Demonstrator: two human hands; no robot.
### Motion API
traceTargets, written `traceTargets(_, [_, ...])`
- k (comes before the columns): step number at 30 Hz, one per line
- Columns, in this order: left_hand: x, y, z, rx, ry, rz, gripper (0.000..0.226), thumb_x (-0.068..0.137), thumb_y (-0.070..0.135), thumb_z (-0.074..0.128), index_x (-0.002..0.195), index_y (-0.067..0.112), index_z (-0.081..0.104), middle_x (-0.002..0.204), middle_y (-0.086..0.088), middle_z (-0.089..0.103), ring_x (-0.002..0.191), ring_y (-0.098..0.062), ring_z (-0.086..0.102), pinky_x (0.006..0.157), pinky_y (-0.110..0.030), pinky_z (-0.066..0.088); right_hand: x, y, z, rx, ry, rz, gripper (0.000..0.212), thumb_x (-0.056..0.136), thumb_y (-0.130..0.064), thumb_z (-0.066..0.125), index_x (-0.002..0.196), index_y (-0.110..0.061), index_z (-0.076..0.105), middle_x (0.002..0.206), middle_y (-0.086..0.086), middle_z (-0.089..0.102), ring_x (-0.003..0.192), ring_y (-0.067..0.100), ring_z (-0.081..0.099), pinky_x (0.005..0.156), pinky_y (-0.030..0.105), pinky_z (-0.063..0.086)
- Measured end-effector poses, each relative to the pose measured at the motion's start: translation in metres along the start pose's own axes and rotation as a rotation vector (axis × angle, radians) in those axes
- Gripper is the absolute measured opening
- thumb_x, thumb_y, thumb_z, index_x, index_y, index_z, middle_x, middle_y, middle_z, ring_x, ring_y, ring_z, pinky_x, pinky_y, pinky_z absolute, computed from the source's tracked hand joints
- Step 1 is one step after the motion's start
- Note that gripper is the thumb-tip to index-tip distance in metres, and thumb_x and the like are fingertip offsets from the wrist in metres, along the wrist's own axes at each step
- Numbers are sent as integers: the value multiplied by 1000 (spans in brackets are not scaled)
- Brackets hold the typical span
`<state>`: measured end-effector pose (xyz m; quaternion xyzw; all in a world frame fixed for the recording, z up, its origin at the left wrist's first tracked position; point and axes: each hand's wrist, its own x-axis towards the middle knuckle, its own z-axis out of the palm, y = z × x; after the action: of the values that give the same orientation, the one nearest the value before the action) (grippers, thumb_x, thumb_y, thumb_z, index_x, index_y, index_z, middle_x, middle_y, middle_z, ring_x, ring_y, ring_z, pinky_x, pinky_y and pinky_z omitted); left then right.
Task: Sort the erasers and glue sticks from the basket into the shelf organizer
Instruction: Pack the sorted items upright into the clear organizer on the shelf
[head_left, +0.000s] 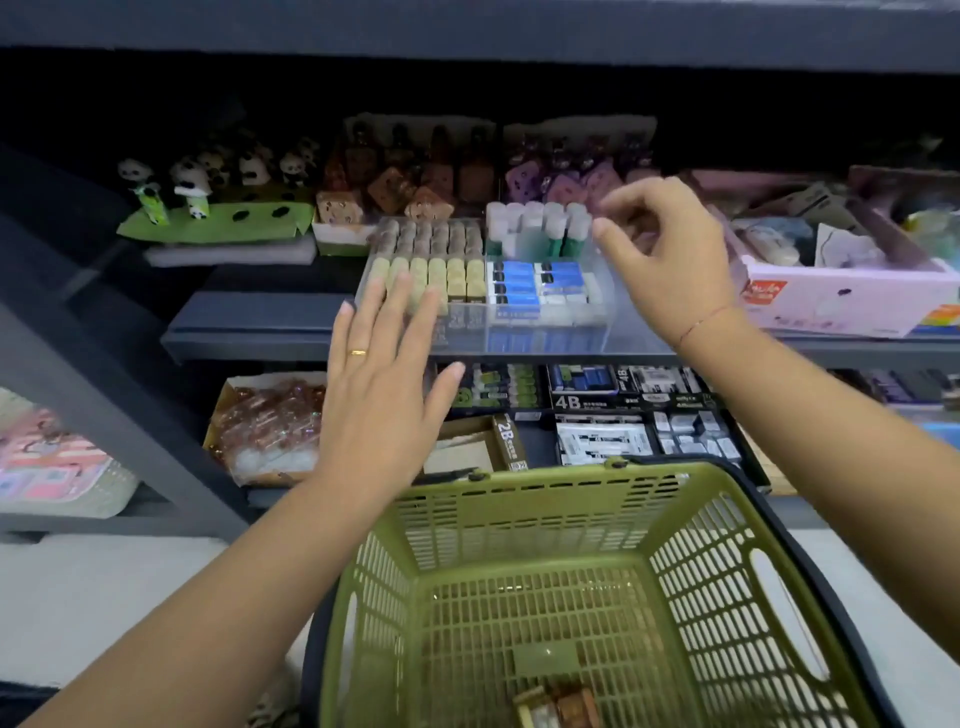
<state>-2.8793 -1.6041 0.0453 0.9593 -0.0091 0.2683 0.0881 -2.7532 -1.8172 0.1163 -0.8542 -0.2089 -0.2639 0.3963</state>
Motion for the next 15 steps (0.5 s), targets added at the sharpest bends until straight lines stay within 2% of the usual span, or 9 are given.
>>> traceTargets(2, [-24,2,5,-42,-21,3,60,99,44,29,151,15,26,159,-7,21,148,-22,10,121,-38,0,-55,-10,-4,167,-60,-13,4,88,-13,61,90,-11,63,86,3,61,73,8,53,68,13,42])
traceTargets(3, [-39,3,10,-54,-63,3,59,99,44,30,150,14,30,158,-7,24,148,-23,13,120,-38,1,-87,-8,2,218,-190,17,2,87,-10,62,87,-12,63,82,3,62,71,8,53,66,12,42])
traceTargets(4, [-55,2,16,-51,-114,-3,60,99,46,29,149,14,32,157,-7,27,147,-23,15,120,-38,3,-119,-5,9,252,-382,70,3,87,-9,64,86,-12,64,80,4,63,69,7,53,65,12,42])
traceTargets(6, [-88,-3,28,-20,-242,-61,62,99,51,27,149,15,32,157,-6,27,147,-23,16,118,-40,3,-185,20,29,233,-874,203,7,86,-16,69,92,-16,65,86,0,65,71,-1,54,71,14,44])
traceTargets(8, [-115,-14,40,-8,-382,-215,64,100,52,31,152,16,25,159,-6,20,148,-24,10,119,-41,2,-242,54,48,123,-1292,329,29,84,-28,71,110,-18,62,111,-1,62,91,-4,55,86,16,47])
traceTargets(9, [-127,-20,45,0,-445,-298,65,99,50,33,153,16,20,161,-7,16,148,-25,9,119,-43,4,-264,67,55,81,-1432,368,42,83,-33,72,120,-20,57,127,1,56,107,3,54,97,21,44])
traceTargets(10, [-137,-25,49,14,-491,-352,68,98,50,35,154,17,16,161,-7,12,148,-26,11,119,-46,9,-281,77,61,52,-1530,398,55,81,-38,72,130,-22,51,139,1,47,121,10,49,106,28,40])
traceTargets(12, [-148,-31,54,11,-538,-381,72,97,53,35,155,19,9,162,-6,5,144,-31,23,113,-47,26,-300,84,71,43,-1652,471,77,78,-43,74,143,-24,36,151,-2,33,136,16,35,113,36,31])
traceTargets(15, [-150,-32,55,-55,-532,-403,72,98,53,36,155,21,7,162,-3,2,131,-33,43,95,-42,43,-314,89,92,17,-1771,564,92,74,-49,75,148,-26,25,154,-2,29,140,18,30,114,38,28])
